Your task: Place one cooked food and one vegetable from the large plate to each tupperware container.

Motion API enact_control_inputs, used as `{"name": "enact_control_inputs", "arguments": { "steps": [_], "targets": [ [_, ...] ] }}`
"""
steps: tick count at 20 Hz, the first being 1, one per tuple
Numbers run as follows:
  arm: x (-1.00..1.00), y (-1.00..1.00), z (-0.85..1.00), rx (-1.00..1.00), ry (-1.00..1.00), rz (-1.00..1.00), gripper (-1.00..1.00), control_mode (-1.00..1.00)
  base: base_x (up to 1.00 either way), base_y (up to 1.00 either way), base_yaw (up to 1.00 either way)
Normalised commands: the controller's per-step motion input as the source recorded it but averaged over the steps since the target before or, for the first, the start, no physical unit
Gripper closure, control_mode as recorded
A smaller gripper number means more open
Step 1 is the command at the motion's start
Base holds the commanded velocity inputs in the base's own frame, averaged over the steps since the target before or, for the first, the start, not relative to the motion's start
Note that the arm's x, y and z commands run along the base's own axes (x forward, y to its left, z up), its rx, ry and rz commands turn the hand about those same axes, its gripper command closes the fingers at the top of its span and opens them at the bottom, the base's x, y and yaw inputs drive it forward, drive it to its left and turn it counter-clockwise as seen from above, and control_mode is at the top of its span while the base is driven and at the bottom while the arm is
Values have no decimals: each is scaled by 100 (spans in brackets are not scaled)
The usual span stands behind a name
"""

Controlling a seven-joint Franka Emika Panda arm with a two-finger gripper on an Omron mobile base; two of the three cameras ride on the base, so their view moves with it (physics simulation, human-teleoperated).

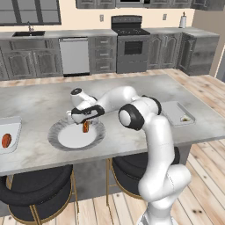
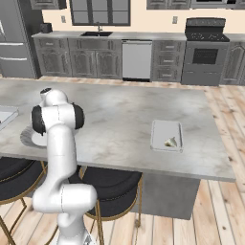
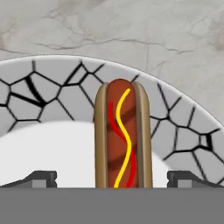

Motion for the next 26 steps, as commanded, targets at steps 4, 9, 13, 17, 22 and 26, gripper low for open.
{"name": "enact_control_inputs", "arguments": {
  "steps": [4, 9, 13, 17, 22, 26],
  "targets": [
    [0, -16, -46, 0, 0, 0, -100, -100, 0, 0, 0],
    [0, -4, -20, 0, 0, 0, -100, -100, 0, 0, 0],
    [0, 0, -2, 0, 0, 0, 100, -100, 0, 0, 0],
    [0, 0, 0, 0, 0, 0, 100, -100, 0, 0, 0],
    [-7, -40, 16, 4, 3, -6, 100, -100, 0, 0, 0],
    [-43, -84, 88, 10, -2, 1, 100, -100, 0, 0, 0]
  ]
}}
